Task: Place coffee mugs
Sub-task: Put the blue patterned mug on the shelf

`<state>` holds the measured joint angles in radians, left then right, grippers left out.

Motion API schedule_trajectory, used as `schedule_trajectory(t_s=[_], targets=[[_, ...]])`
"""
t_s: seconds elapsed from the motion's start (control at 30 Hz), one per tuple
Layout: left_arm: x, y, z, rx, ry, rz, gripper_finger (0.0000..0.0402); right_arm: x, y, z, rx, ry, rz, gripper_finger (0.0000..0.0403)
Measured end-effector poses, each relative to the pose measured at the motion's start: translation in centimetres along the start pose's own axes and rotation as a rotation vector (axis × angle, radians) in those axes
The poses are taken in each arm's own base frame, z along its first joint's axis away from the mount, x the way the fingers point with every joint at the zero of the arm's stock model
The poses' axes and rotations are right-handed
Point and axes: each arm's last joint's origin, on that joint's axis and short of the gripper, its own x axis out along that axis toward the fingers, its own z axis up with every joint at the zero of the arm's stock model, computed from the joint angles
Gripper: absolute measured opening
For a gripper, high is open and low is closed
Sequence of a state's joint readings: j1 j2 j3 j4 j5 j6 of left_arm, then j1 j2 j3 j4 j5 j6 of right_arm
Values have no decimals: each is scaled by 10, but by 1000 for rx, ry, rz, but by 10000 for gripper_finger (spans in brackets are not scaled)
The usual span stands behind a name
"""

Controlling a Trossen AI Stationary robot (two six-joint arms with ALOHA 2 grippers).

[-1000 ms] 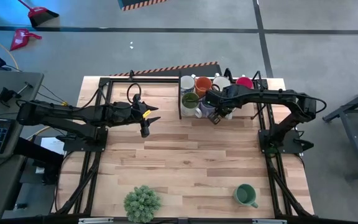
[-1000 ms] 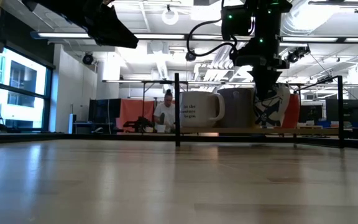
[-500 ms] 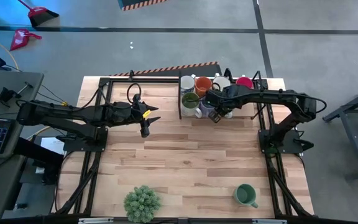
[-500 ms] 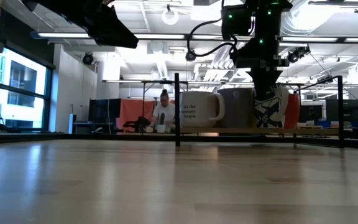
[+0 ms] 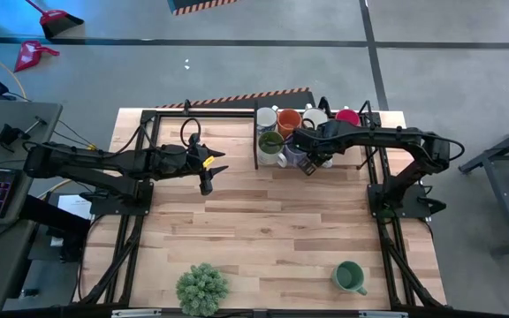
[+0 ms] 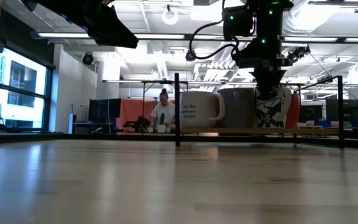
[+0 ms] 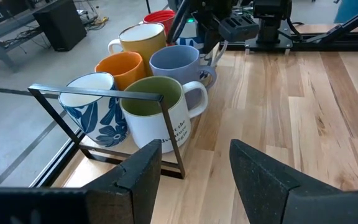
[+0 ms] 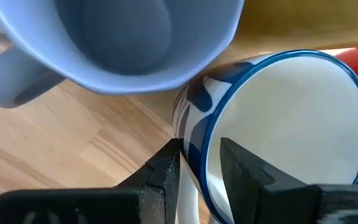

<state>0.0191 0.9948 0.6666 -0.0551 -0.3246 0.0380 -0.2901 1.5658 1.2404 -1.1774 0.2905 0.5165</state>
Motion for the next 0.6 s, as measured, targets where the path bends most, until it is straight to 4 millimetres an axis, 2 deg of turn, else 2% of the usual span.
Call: schedule_trajectory(t_s=[0.27,0.6], targets=[[0,0,0,0,0,0,180,1,-4,3,18,-2,-6,95],[0,0,0,0,1,0,180,3,-8,7,45,-25,-5,148]])
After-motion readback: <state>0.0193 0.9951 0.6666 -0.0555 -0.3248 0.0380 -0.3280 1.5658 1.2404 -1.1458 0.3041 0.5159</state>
